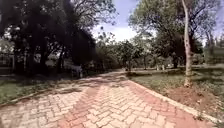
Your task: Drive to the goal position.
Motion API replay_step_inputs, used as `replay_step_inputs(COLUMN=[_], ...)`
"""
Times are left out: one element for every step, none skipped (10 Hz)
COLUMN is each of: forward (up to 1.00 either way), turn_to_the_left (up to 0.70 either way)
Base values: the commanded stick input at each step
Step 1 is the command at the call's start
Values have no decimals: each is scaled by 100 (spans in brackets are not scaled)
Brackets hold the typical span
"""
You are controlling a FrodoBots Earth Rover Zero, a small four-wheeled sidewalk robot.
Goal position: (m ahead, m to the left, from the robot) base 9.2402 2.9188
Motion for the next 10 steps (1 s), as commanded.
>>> replay_step_inputs(forward=[70,70,70,70,70,70,70,70,70,70], turn_to_the_left=[0,0,0,0,0,0,0,0,0,0])
